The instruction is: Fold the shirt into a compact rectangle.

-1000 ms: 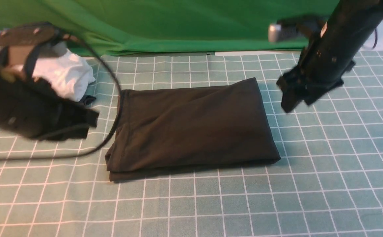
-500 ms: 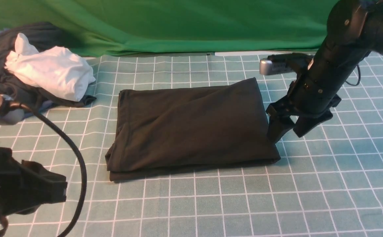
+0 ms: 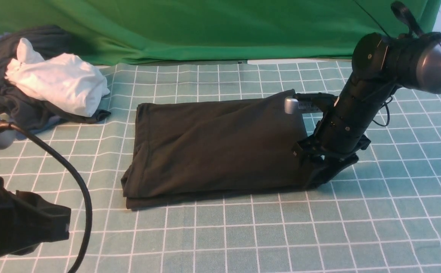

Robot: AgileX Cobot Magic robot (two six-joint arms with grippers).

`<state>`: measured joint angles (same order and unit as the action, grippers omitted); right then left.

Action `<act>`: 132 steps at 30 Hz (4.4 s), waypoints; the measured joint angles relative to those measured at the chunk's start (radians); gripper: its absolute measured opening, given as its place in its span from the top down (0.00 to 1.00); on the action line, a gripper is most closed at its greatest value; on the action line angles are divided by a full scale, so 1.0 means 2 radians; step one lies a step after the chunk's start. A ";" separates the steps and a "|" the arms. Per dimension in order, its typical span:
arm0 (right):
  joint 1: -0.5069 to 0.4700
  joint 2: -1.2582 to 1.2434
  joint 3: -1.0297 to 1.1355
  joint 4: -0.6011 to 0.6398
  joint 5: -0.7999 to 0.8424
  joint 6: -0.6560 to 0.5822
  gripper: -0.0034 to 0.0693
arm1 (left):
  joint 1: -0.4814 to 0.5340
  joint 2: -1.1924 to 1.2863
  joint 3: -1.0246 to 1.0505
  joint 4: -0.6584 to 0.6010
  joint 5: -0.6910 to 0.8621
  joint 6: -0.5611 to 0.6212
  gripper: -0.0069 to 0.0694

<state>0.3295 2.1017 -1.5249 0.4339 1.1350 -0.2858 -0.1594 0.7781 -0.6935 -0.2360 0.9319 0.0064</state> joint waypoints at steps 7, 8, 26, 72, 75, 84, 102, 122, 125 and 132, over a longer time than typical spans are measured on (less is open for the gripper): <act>0.000 -0.002 0.000 0.003 0.021 -0.007 0.90 | 0.000 -0.001 0.000 0.000 -0.001 0.000 0.90; 0.000 -0.004 0.000 0.002 0.022 -0.007 0.90 | 0.000 -0.001 0.000 0.000 -0.001 0.000 0.90; 0.000 -0.085 0.082 -0.106 0.036 0.040 0.27 | 0.000 -0.001 0.000 0.000 -0.020 0.000 0.90; 0.000 -1.054 0.389 -0.204 -0.334 0.066 0.92 | 0.000 -0.001 0.000 -0.004 -0.163 0.011 0.90; 0.000 -1.054 0.389 -0.204 -0.331 0.066 0.92 | 0.000 -0.001 0.000 -0.004 -0.167 0.016 0.90; 0.000 -1.054 0.389 -0.204 -0.330 0.066 0.90 | 0.000 -0.051 0.000 -0.004 -0.189 0.037 0.90; 0.000 -1.054 0.389 -0.204 -0.330 0.066 0.82 | 0.000 -0.082 0.000 -0.021 -0.189 0.039 0.89; 0.000 -1.054 0.389 -0.204 -0.330 0.066 0.75 | 0.006 -0.232 0.148 0.028 -0.377 0.060 0.89; 0.000 -1.054 0.389 -0.204 -0.330 0.066 0.75 | 0.026 -0.294 0.206 0.030 -0.391 0.062 0.89; 0.000 -1.054 0.389 -0.204 -0.330 0.066 0.73 | 0.078 -0.386 0.299 0.038 -0.357 0.063 0.89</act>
<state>0.3295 -0.0056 -0.7464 0.0261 0.4756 -0.1539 -0.0039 0.0057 -0.0959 -0.1606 0.2172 0.1321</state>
